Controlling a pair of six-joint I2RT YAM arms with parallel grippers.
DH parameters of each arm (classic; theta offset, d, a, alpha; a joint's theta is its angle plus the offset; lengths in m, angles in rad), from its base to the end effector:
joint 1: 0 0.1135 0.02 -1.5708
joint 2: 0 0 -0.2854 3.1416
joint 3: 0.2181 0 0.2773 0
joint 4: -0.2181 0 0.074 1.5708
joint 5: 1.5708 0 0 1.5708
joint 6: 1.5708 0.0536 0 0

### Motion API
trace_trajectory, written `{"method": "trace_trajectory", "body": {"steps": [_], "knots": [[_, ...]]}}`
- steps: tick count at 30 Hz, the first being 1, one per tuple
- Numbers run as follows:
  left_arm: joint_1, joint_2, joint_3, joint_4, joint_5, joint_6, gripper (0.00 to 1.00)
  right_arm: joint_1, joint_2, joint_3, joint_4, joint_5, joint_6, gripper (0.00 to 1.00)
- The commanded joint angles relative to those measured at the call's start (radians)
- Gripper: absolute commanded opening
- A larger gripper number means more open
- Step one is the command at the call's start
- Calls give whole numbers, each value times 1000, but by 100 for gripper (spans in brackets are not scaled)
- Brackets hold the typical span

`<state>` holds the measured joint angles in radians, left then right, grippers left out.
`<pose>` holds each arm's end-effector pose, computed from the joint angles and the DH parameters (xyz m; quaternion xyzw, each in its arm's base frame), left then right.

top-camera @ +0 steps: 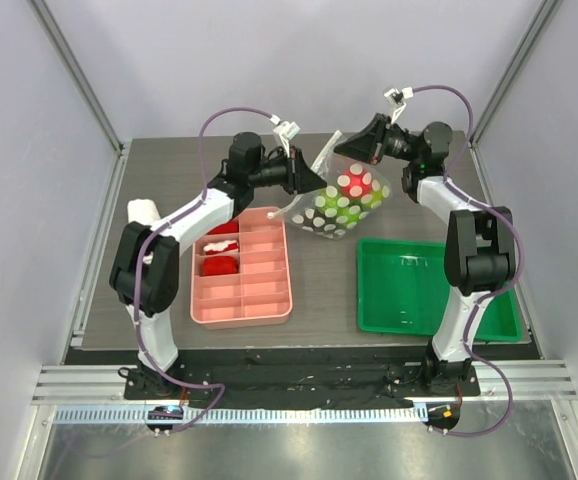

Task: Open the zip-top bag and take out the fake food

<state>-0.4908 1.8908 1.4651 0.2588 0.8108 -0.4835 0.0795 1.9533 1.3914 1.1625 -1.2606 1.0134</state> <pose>0.4143 -0.2655 0.3088 0.2572 0.7008 -0.5439 0.3834 0.4566 0.0876 0.3359 -0.2960 0.5711 0.6062 0.4678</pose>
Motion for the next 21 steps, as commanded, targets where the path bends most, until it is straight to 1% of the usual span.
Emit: {"method": "trace_trajectory", "body": {"steps": [1, 2, 3, 5, 6, 7, 8, 9, 10, 11, 12, 13, 14, 17, 18, 19, 20, 21], "knots": [[-18, -108, -60, -10, -178, -27, 5, 67, -168, 44, -760, 352, -607, 27], [-25, -134, -80, -12, -209, -24, 0, 89, -178, 117, -1075, 459, -794, 34], [-43, -147, -87, -33, -287, -6, 0, 101, -188, 130, -1109, 548, -788, 42], [-69, -177, -98, -64, -376, 32, 0, 100, -203, 109, -1106, 656, -702, 46], [-107, -183, -101, -93, -466, 67, 0, 103, -211, 103, -1119, 696, -682, 49], [-124, -188, -101, -105, -510, 80, 0, 114, -234, 97, -1138, 739, -665, 53], [-146, -193, -103, -116, -565, 85, 0, 123, -243, 100, -1208, 845, -650, 74], [-161, -197, -109, -119, -647, 85, 0, 131, -252, 109, -1250, 892, -616, 100], [-185, -199, -114, -116, -689, 77, 0, 138, -266, 136, -1294, 938, -605, 100], [-198, -200, -112, -119, -728, 68, 0, 158, -272, 156, -1398, 1027, -605, 100], [-207, -200, -115, -122, -763, 63, 0, 170, -278, 185, -1461, 1102, -604, 100], [-230, -203, -117, -119, -803, 71, 0, 181, -281, 237, -1521, 1151, -604, 100], [-241, -205, -118, -118, -853, 72, 0, 190, -303, 245, -1587, 1184, -598, 100], [-293, -226, -132, -105, -984, 94, 0, 201, -373, 229, -1610, 1256, -598, 100], [-305, -226, -129, -112, -1018, 98, 0, 213, -395, 218, -1609, 1323, -608, 100], [-314, -223, -121, -115, -1036, 105, 0, 223, -412, 203, -1609, 1355, -640, 100], [-330, -219, -115, -125, -1055, 109, 0, 229, -424, 196, -1610, 1371, -650, 100], [-341, -217, -109, -133, -1079, 109, 0, 236, -448, 189, -1610, 1348, -654, 100]]}}
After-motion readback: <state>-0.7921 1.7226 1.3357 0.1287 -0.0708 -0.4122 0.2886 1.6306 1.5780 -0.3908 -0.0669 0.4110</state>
